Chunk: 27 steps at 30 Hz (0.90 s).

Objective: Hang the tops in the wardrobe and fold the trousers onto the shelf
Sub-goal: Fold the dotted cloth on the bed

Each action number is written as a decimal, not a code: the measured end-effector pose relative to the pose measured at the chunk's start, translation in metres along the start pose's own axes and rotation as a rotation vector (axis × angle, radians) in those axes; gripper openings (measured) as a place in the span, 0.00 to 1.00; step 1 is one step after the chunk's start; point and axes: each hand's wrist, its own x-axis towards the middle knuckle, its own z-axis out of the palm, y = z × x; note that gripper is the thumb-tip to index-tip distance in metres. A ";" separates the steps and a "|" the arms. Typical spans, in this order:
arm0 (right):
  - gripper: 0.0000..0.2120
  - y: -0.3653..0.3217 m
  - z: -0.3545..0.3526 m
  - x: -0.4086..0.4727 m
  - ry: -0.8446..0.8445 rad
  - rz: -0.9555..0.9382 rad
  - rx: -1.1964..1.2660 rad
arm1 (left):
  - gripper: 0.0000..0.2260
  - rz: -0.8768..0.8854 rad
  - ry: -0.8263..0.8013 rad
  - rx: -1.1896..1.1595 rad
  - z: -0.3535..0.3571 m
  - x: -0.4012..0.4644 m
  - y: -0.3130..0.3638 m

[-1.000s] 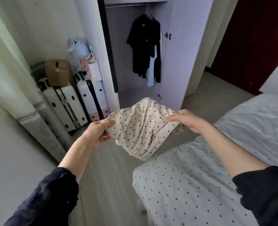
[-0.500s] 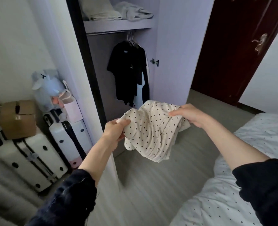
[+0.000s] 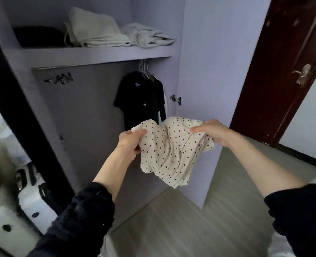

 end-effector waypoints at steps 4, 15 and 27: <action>0.07 -0.043 -0.037 0.089 -0.060 -0.096 0.028 | 0.04 0.107 0.027 -0.052 0.051 0.068 0.056; 0.07 -0.245 -0.070 0.252 -0.259 -0.397 0.260 | 0.02 0.275 0.088 -0.234 0.075 0.163 0.284; 0.09 -0.497 0.068 0.359 -0.588 -0.660 0.295 | 0.15 0.724 0.337 -0.152 -0.050 0.227 0.466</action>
